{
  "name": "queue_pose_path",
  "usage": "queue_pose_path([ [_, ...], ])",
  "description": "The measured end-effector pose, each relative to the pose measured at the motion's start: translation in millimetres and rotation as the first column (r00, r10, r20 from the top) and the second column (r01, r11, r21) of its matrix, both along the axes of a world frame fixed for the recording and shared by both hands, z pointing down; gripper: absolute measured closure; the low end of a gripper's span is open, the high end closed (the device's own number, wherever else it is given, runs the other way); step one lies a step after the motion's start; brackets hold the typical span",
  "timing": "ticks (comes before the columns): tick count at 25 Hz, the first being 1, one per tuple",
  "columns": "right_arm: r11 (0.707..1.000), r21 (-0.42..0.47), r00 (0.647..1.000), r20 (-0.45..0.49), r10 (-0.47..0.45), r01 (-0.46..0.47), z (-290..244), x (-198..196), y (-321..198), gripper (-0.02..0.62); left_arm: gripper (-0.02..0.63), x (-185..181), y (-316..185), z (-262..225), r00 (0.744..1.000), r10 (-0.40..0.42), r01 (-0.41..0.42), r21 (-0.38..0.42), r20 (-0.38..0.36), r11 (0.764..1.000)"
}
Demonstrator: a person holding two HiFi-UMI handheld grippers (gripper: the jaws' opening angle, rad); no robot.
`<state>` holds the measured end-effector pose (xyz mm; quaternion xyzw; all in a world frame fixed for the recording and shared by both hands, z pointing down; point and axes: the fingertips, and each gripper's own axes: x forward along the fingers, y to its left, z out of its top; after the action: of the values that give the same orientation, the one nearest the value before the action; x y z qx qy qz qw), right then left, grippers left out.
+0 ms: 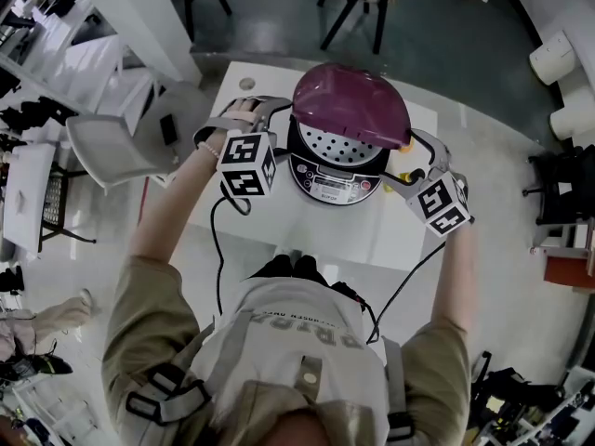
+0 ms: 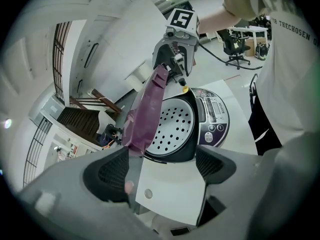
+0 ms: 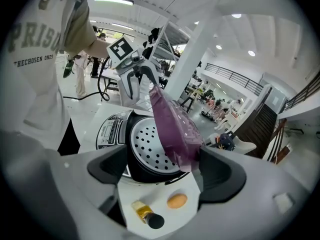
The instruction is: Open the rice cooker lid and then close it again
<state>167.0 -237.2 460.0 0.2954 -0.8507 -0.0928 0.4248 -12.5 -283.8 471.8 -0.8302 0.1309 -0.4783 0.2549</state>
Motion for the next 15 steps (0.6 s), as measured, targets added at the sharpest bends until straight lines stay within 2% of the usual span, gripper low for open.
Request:
queue_pose_path([
  [4,1.000,-0.005,1.000,0.001,-0.023,0.023,4.2,-5.3,4.4,0.172,0.175,-0.8,5.6,7.9,1.000,0.003,-0.003,-0.014,0.016,1.000],
  [15,0.996,-0.088,0.999,-0.048,-0.023,0.019,32.1,-3.0,20.3,0.170,0.175,-8.2,18.1,34.0,0.996,0.030,-0.027,-0.044,0.082,0.999],
])
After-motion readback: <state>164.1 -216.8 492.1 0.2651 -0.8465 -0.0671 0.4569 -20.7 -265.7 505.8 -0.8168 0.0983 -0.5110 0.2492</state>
